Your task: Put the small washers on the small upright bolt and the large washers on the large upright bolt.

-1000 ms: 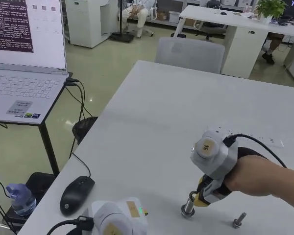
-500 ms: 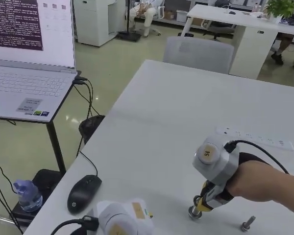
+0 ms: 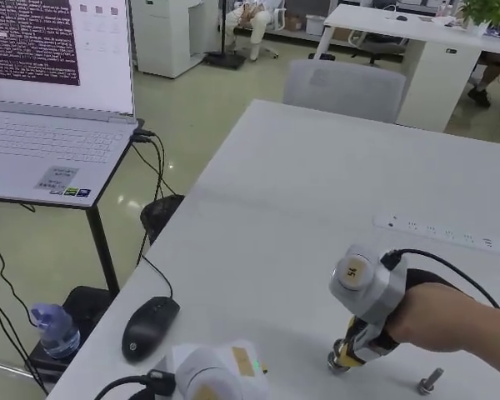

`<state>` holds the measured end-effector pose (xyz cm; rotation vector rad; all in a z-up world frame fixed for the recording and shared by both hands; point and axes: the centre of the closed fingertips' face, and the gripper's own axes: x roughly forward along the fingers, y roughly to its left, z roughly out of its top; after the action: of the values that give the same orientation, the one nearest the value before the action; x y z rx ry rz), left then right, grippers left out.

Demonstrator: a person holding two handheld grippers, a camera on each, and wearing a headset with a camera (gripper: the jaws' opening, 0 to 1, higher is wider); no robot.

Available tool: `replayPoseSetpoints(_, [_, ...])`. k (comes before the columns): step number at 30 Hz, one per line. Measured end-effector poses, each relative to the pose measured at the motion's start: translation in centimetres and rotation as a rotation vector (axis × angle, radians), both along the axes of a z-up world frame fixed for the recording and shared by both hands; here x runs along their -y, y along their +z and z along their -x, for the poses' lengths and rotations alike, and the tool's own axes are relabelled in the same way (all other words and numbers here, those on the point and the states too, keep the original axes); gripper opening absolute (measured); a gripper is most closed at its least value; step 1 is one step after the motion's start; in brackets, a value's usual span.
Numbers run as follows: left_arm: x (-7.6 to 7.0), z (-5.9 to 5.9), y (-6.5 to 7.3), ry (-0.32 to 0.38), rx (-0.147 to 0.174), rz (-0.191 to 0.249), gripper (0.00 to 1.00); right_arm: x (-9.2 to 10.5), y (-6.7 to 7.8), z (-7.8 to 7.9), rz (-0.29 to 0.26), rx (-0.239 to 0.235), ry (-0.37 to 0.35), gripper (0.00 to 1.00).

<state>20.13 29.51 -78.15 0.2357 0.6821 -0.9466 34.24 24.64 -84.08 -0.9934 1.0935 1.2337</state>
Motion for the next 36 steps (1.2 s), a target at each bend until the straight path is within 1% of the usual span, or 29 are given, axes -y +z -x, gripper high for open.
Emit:
replayPoseSetpoints(1, [0.0,0.0,0.0,0.0,0.001,0.0,0.84,-0.1,0.0,0.0,-0.006,0.0,0.008,0.23])
replayPoseSetpoints(8, [0.1,0.1,-0.1,0.0,-0.002,-0.003,0.83,0.2,-1.0,0.2,0.012,-0.004,-0.002,0.23])
replayPoseSetpoints(17, [0.1,0.3,-0.1,0.003,-0.006,-0.002,0.82,0.2,-1.7,0.3,0.025,-0.004,-0.001,0.23])
replayPoseSetpoints(24, [0.1,0.4,-0.1,0.002,-0.009,-0.002,0.82,0.2,-1.9,0.3,0.037,0.005,-0.003,0.23])
replayPoseSetpoints(36, [0.2,0.6,-0.2,-0.006,-0.013,-0.003,0.8,0.3,-2.0,0.2,0.026,0.008,-0.026,0.23])
